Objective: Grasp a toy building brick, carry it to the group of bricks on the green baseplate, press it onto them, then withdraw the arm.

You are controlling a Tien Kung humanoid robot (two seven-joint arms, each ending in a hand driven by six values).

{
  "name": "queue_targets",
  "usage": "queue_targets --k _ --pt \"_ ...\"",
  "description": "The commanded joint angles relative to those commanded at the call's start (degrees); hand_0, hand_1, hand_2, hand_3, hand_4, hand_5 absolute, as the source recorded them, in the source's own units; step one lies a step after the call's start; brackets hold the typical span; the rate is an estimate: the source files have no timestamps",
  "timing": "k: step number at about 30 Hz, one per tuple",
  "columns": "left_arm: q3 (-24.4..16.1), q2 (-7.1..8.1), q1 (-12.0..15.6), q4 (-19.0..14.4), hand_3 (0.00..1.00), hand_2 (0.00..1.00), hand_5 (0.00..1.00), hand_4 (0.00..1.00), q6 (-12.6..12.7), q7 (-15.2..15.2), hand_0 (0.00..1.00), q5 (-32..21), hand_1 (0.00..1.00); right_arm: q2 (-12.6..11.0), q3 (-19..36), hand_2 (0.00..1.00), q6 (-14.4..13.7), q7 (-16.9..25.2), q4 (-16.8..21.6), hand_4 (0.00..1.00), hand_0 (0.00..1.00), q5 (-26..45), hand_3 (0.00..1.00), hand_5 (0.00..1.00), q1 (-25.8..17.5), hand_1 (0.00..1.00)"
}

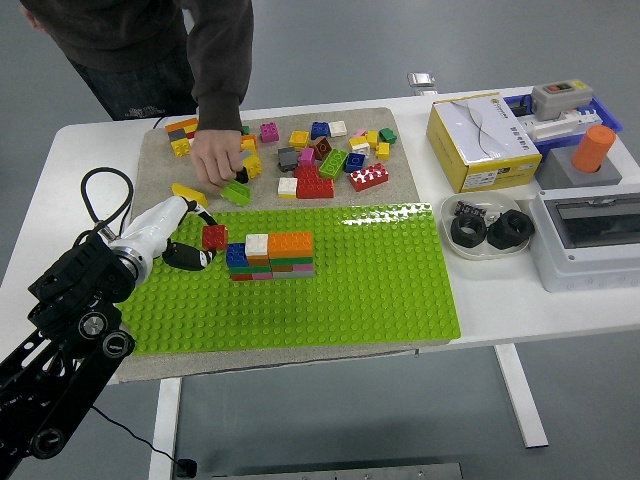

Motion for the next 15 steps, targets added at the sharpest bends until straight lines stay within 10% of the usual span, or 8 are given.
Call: queue_targets --k 15 --pt "1.25 -0.88 -0.58 2.71 0.434 0.879 0.002 0.681 0.21 0.0 0.94 -0.59 0.922 0.12 -0.34 0.732 0.0 0.14 0.0 0.632 0.734 -0.22 0.846 0.998 0.03 0.676"
